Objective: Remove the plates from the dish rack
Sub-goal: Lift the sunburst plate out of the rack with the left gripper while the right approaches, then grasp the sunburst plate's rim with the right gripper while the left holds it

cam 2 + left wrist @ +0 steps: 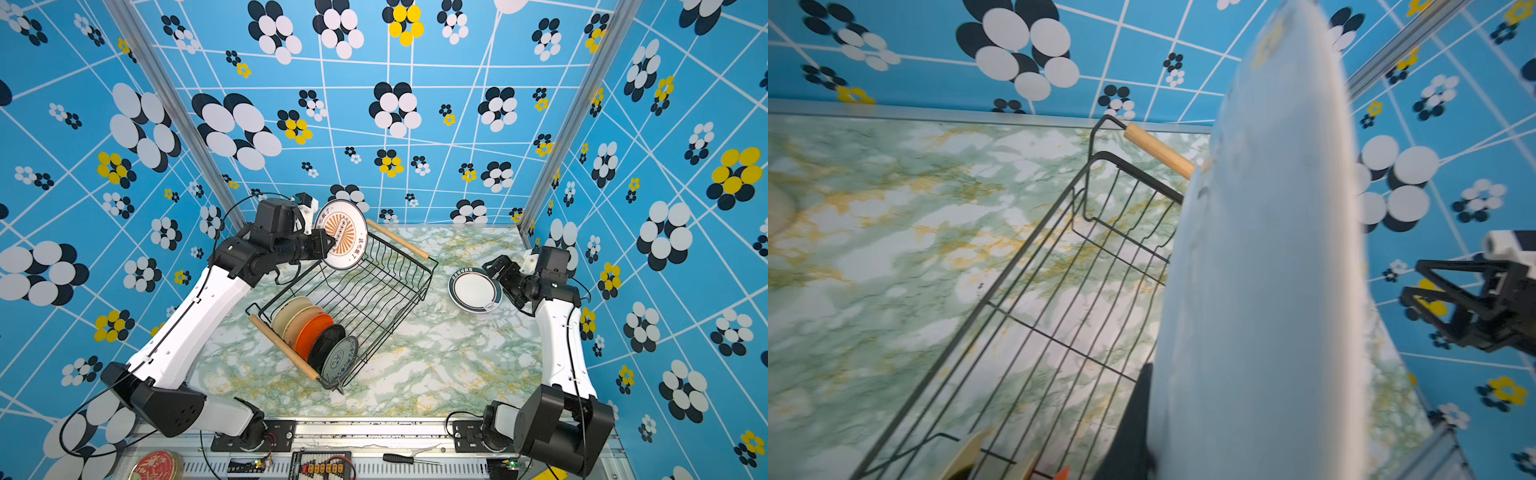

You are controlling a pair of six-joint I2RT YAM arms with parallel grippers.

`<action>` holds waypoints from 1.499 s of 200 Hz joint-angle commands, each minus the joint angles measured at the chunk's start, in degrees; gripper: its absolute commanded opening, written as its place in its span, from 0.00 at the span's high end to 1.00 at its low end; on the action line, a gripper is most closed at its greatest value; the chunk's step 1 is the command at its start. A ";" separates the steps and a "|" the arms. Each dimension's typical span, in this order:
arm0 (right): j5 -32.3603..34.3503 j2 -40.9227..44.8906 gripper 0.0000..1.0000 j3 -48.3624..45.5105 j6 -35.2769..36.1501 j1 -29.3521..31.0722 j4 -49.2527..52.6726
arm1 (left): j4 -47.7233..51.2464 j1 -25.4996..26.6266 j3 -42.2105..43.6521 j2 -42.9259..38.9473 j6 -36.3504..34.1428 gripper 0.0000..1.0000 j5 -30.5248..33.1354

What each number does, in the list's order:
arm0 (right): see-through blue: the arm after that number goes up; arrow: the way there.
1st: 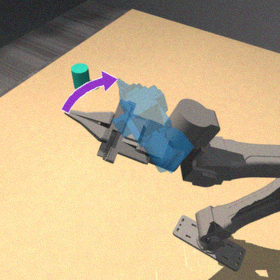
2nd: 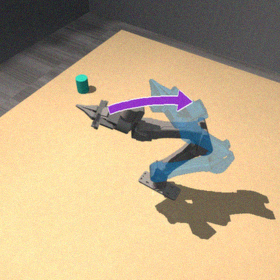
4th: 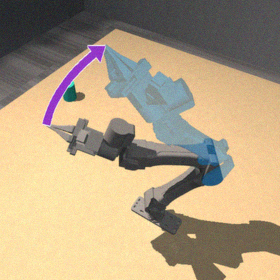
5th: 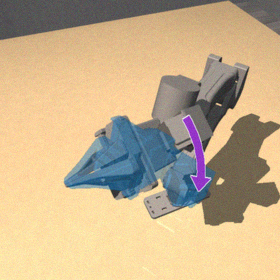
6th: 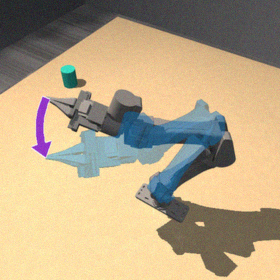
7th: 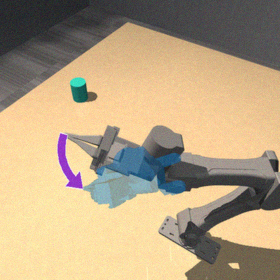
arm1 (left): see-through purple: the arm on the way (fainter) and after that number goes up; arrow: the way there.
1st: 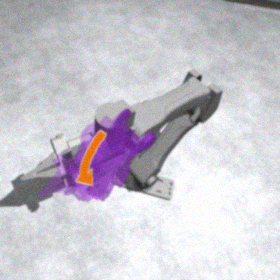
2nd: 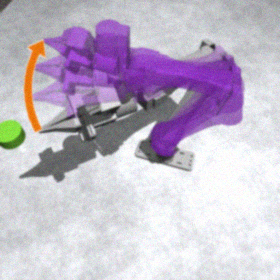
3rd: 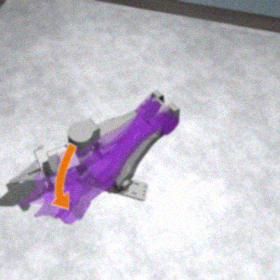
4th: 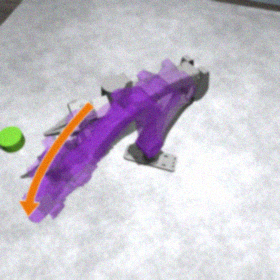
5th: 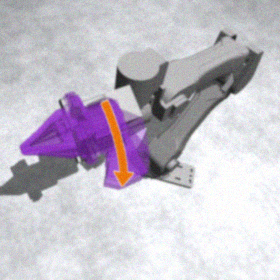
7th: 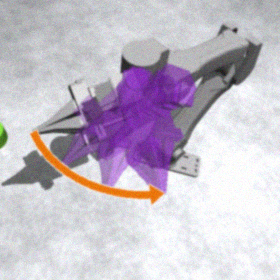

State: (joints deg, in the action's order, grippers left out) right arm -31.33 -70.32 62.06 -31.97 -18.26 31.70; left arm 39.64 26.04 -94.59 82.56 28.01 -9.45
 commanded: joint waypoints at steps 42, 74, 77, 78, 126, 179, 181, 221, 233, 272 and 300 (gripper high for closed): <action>-14.04 9.86 0.01 -9.12 -20.13 7.33 -19.18 | -20.90 5.33 11.65 -0.41 24.21 0.98 -11.89; -13.14 12.68 0.05 -11.88 -25.45 13.16 -24.14 | -26.99 8.63 13.90 0.32 29.26 0.98 -11.46; -13.00 12.88 0.06 -12.22 -25.91 13.50 -24.47 | -28.05 8.77 14.45 0.32 30.05 0.98 -11.53; -13.03 12.99 0.06 -12.36 -26.15 13.64 -24.62 | -28.44 8.85 14.62 0.27 30.29 0.98 -11.59; -11.69 13.89 0.14 -17.50 -32.10 19.27 -32.44 | -38.14 12.29 19.48 1.60 36.72 0.98 -13.40; -10.94 11.64 0.27 -18.31 -35.76 23.17 -40.23 | -41.63 14.81 19.22 5.21 39.25 0.98 -16.08; -10.86 11.58 0.28 -18.25 -35.81 23.22 -40.23 | -41.85 14.87 19.32 5.30 39.34 0.98 -16.16; -11.00 10.57 0.43 -18.53 -37.19 24.19 -42.62 | -46.89 15.88 19.95 7.85 42.44 0.96 -18.46; -11.35 10.14 0.48 -18.98 -38.12 24.15 -44.16 | -46.86 16.27 19.23 8.72 42.65 0.96 -19.01; -12.22 9.31 0.65 -19.40 -39.93 24.41 -47.55 | -46.36 17.38 17.94 10.84 42.39 0.94 -19.72; -12.69 9.24 0.74 -19.29 -40.10 24.41 -47.77 | -47.36 17.52 18.22 11.34 42.65 0.92 -19.98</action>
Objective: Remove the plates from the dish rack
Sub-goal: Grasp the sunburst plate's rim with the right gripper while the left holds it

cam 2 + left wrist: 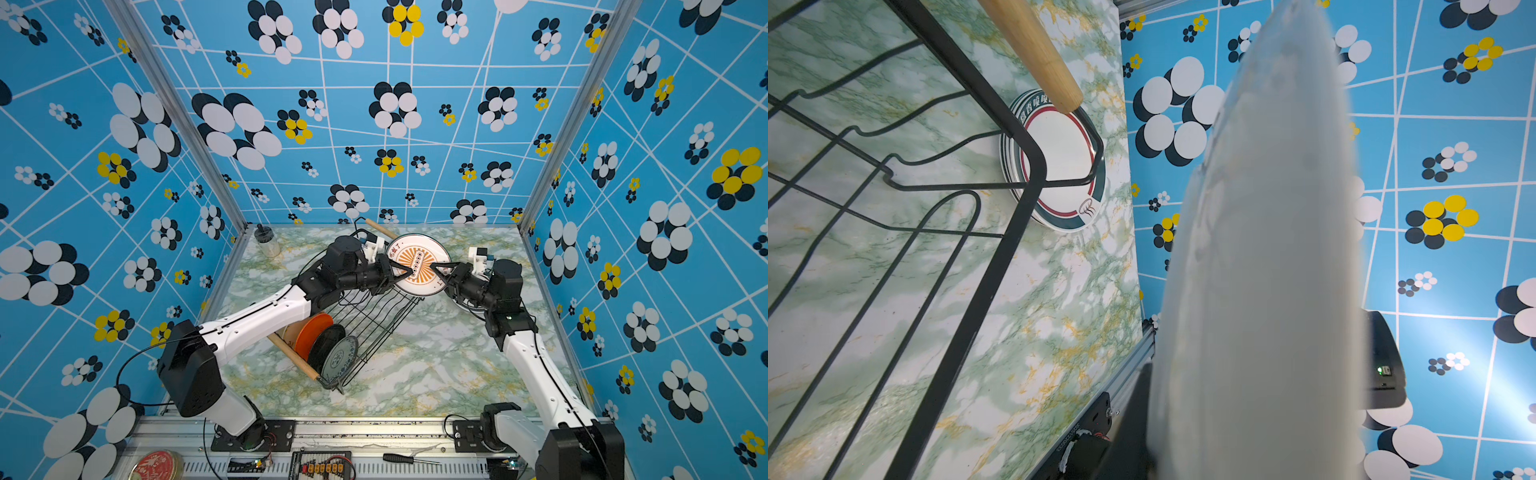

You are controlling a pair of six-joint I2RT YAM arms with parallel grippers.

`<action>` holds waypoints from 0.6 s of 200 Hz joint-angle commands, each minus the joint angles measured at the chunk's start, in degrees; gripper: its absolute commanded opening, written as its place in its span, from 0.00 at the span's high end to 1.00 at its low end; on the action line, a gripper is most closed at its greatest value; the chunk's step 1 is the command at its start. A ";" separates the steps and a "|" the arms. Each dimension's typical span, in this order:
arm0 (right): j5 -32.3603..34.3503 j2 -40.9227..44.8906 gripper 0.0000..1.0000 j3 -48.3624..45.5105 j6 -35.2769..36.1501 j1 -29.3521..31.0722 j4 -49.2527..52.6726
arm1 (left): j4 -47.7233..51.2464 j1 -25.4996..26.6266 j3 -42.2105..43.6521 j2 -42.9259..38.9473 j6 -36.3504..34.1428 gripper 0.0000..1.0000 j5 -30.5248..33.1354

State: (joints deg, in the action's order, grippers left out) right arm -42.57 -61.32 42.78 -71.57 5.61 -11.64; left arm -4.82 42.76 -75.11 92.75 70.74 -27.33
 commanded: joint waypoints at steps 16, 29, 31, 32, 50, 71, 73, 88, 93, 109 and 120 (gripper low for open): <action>-1.60 -0.03 0.82 0.00 -0.52 0.55 -4.56 | -2.78 0.82 -2.11 1.62 -0.40 0.91 -2.86; -1.81 -0.21 0.91 -0.09 -0.46 0.55 -4.74 | -2.33 0.98 -2.96 2.04 -0.90 0.88 -3.27; -1.82 -0.25 0.93 -0.08 -0.49 0.55 -4.81 | -2.22 0.93 -3.05 2.12 -0.90 0.88 -3.32; -1.77 -0.27 0.94 -0.12 -0.45 0.55 -4.85 | -2.21 0.97 -3.08 2.14 -0.93 0.87 -3.33; -1.80 -0.47 1.00 -0.34 -0.52 0.55 -4.95 | -1.90 1.02 -3.73 2.59 -1.35 0.82 -3.45; -2.15 -0.64 1.00 0.10 -0.40 0.55 -5.09 | -1.78 1.12 -3.64 2.62 -1.65 0.66 -2.90; -2.17 -0.64 1.00 0.21 -0.41 0.55 -5.09 | -1.75 1.14 -3.64 2.61 -1.76 0.65 -2.90; -2.15 -0.81 1.00 0.97 0.13 0.55 -4.69 | -1.00 1.07 -4.10 2.31 -2.89 0.53 -2.98; -2.14 -0.90 1.00 1.26 0.34 0.55 -4.41 | -0.56 1.01 -4.28 2.07 -3.48 0.50 -2.87; -2.30 -1.71 1.00 3.16 1.65 0.55 -2.77 | 2.19 0.90 -5.02 0.98 -5.83 0.44 -2.39; -2.73 -2.45 1.00 4.79 2.44 0.55 -1.87 | 4.32 0.65 -5.45 -0.03 -7.77 0.40 -1.99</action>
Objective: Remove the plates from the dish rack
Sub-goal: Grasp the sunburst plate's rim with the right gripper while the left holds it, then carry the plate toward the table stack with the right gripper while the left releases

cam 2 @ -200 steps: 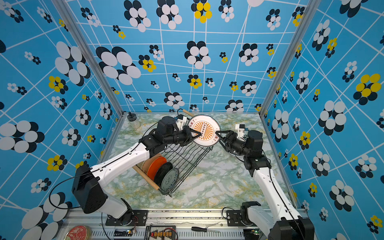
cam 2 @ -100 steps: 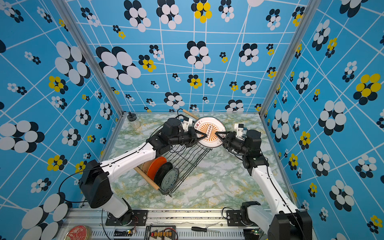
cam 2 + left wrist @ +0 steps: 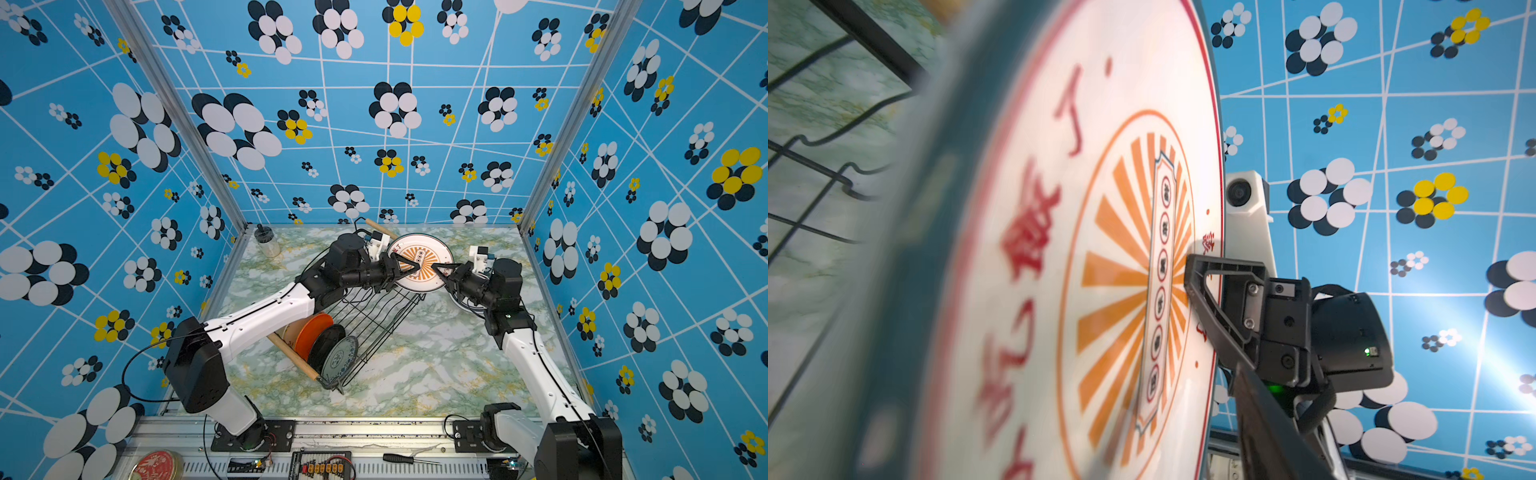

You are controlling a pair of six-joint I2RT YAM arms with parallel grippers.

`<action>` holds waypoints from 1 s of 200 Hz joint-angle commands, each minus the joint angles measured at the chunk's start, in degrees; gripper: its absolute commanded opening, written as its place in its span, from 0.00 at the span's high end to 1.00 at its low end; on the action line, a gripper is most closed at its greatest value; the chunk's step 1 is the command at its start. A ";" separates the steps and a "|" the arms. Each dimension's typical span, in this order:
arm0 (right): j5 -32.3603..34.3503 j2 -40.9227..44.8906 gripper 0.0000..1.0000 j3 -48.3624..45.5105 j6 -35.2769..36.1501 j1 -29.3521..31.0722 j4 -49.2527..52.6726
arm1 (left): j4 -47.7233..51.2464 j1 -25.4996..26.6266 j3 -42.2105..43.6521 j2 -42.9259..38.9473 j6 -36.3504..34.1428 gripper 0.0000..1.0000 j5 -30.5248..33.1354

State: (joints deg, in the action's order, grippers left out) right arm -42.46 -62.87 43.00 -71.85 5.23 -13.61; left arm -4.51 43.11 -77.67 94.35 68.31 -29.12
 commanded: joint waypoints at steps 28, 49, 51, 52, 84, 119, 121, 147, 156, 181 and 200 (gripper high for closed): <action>-3.93 -2.06 1.00 9.53 6.12 -0.33 4.67 | 12.95 -1.78 -4.27 -4.80 -11.43 0.34 0.71; -4.65 -2.34 1.00 14.08 10.67 -2.91 11.31 | 19.82 -4.86 -4.21 -7.94 -15.84 0.31 1.68; -4.69 -2.34 1.00 14.58 11.16 -3.25 12.09 | 20.40 -5.14 -4.17 -8.25 -16.35 0.31 1.85; -4.72 -2.30 1.00 14.79 11.45 -3.41 12.50 | 20.72 -5.23 -4.16 -8.37 -16.58 0.31 1.95; -5.17 -1.82 1.00 21.02 18.84 -9.72 24.09 | 30.71 -11.56 -4.67 -12.40 -22.83 0.26 3.74; 0.19 -1.09 1.00 27.45 29.06 -15.11 39.64 | 38.50 -18.21 -4.69 -15.68 -27.35 0.26 7.20; 0.73 -1.04 1.00 27.72 29.76 -15.35 40.66 | 38.89 -18.47 -4.69 -15.79 -27.53 0.25 7.40; 9.78 -0.13 1.00 30.06 36.56 -17.48 50.50 | 41.38 -21.23 -4.28 -16.99 -28.67 0.20 10.16; 12.71 0.03 1.00 30.37 38.38 -17.85 52.67 | 41.92 -21.80 -4.29 -17.09 -28.92 0.19 11.02; 19.77 -0.50 1.00 30.73 41.91 -18.66 56.57 | 43.69 -22.41 -5.15 -16.44 -30.66 0.09 13.28; 25.64 -1.69 1.00 30.76 44.20 -18.98 58.68 | 45.25 -22.61 -6.78 -14.80 -32.21 0.01 13.48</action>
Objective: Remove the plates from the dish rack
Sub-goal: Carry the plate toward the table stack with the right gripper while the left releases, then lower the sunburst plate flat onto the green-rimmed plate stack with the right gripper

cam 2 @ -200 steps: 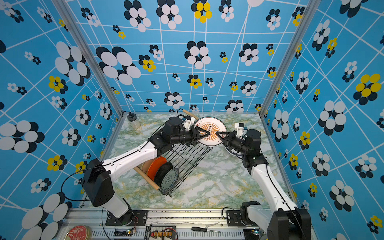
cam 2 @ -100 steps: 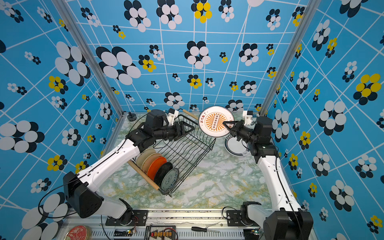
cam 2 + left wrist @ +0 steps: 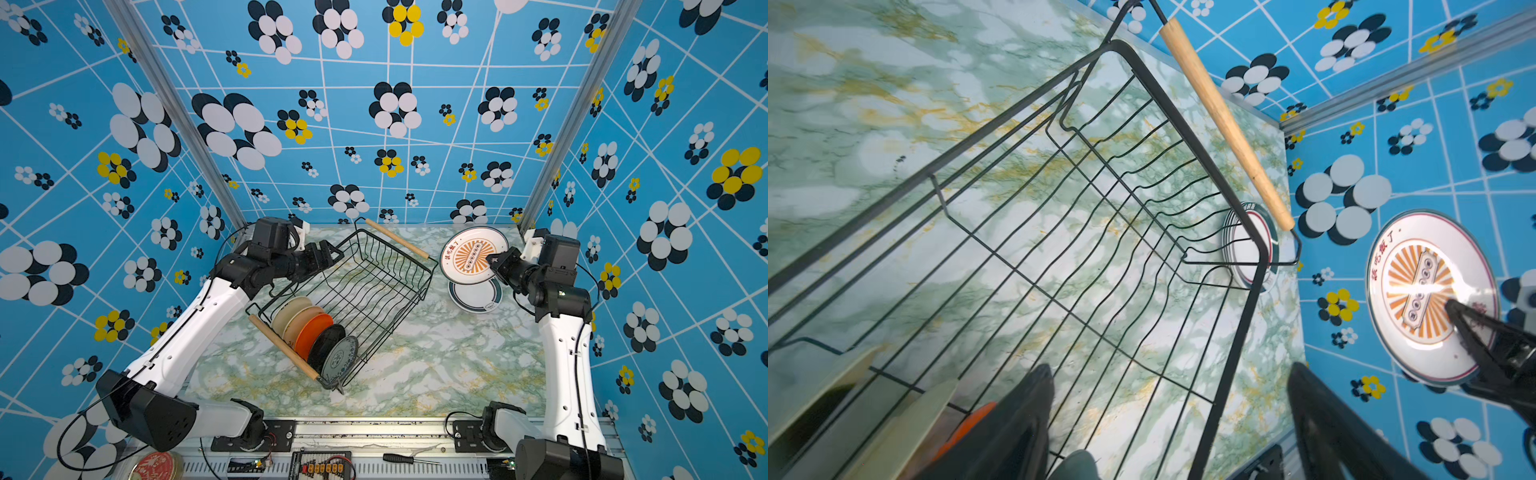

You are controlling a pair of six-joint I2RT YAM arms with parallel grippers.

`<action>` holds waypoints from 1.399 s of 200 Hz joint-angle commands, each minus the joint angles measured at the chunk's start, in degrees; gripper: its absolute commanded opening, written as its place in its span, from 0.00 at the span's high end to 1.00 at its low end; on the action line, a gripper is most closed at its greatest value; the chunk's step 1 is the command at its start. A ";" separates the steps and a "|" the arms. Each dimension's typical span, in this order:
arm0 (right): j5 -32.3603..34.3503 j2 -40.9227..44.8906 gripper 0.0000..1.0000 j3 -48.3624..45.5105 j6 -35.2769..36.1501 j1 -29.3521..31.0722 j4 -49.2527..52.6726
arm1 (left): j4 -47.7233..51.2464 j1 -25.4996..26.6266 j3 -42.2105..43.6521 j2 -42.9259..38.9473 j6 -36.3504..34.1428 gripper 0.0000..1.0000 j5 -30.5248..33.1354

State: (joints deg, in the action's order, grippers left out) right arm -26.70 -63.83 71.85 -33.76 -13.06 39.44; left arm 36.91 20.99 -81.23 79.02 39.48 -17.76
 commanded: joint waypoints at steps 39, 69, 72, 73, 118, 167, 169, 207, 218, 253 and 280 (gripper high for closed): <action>14.87 -3.89 1.00 -1.59 6.76 -1.79 3.57 | 3.47 -0.51 -4.99 3.44 -3.64 0.01 0.82; 18.37 -7.85 1.00 -4.51 7.12 -2.13 1.33 | 3.19 -0.03 -5.55 4.27 -4.33 0.01 1.17; 18.65 -8.22 1.00 -4.76 7.13 -2.22 1.00 | 3.32 0.14 -5.72 4.35 -4.52 0.01 1.37; 18.72 -8.32 1.00 -4.86 7.13 -2.23 0.91 | 3.38 0.12 -5.79 4.41 -4.51 0.01 1.48; 19.58 -12.88 1.00 -7.50 6.80 -2.94 -3.40 | 7.54 2.45 -8.96 6.51 -6.72 0.01 5.99; 19.91 -16.40 1.00 -7.17 7.21 -3.20 -4.77 | 7.49 3.84 -9.91 8.21 -7.00 0.01 4.75; 19.86 -16.52 1.00 -7.17 7.21 -3.20 -4.87 | 7.37 3.91 -9.91 8.18 -7.04 0.01 4.73; 19.18 -19.01 1.00 -7.26 7.04 -3.46 -6.77 | 7.46 5.19 -10.68 8.24 -7.70 0.01 5.98; 19.14 -19.68 1.00 -7.21 6.97 -3.47 -7.09 | 8.09 5.37 -11.24 8.64 -8.09 0.01 5.69; 18.05 -21.39 1.00 -7.50 6.55 -3.46 -8.21 | 10.97 5.78 -13.47 9.98 -8.17 0.01 7.31; 17.31 -22.46 1.00 -7.86 6.12 -3.47 -8.95 | 13.08 6.15 -14.72 10.62 -9.24 0.01 9.28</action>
State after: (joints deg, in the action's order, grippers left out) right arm -8.01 -85.23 64.29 -27.62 -16.27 32.91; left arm 46.37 26.50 -93.78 88.44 32.21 -11.07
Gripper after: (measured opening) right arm 0.085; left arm 0.992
